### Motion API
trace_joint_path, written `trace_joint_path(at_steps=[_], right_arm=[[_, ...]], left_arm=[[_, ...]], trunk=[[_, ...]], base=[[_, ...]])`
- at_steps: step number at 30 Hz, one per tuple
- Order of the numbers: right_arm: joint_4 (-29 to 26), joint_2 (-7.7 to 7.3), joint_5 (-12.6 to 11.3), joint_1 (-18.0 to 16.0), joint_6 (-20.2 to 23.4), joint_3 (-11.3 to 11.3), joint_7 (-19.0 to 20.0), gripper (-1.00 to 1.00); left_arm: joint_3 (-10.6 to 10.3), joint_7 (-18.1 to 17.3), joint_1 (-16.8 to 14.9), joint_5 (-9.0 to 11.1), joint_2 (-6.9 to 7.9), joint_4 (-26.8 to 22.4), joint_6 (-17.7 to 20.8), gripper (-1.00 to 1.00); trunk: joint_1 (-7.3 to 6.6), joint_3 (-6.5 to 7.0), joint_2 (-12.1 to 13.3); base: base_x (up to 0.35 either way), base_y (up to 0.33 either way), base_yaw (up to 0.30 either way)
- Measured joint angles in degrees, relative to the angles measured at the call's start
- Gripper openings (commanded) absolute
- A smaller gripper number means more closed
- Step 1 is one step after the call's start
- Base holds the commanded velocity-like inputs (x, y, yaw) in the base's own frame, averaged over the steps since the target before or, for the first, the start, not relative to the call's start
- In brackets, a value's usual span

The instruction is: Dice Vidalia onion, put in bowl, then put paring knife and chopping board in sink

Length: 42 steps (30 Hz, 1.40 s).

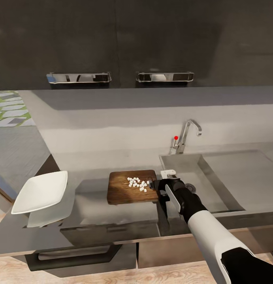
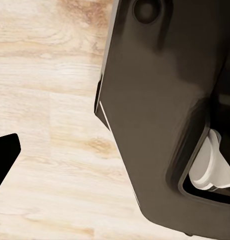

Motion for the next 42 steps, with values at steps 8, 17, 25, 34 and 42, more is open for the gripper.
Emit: trace_joint_path(at_steps=[8,17,25,34,42], right_arm=[[0.00,0.00,0.00,0.00,0.00,0.00,-0.03,1.00],[0.00,0.00,0.04,0.00,0.00,0.00,-0.02,1.00],[0.00,0.00,0.02,0.00,-0.01,0.00,-0.02,1.00],[0.00,0.00,0.02,0.00,-0.01,0.00,-0.02,1.00],[0.00,0.00,0.02,0.00,-0.01,0.00,-0.05,1.00]], left_arm=[[0.00,0.00,-0.02,0.02,0.01,0.00,0.00,1.00],[0.00,0.00,-0.02,0.01,-0.04,0.00,0.00,1.00],[0.00,0.00,-0.02,0.00,-0.02,0.00,0.00,1.00],[0.00,0.00,-0.02,0.00,0.01,0.00,0.00,1.00],[0.00,0.00,-0.02,0.01,0.01,0.00,-0.01,1.00]], trunk=[[0.00,0.00,0.00],[0.00,0.19,0.00],[0.00,0.56,0.00],[0.00,0.73,0.00],[0.00,0.73,0.00]], base=[[0.000,0.000,0.000],[0.000,0.000,0.000],[0.000,0.000,0.000],[0.000,0.019,0.000],[0.000,0.161,0.000]])
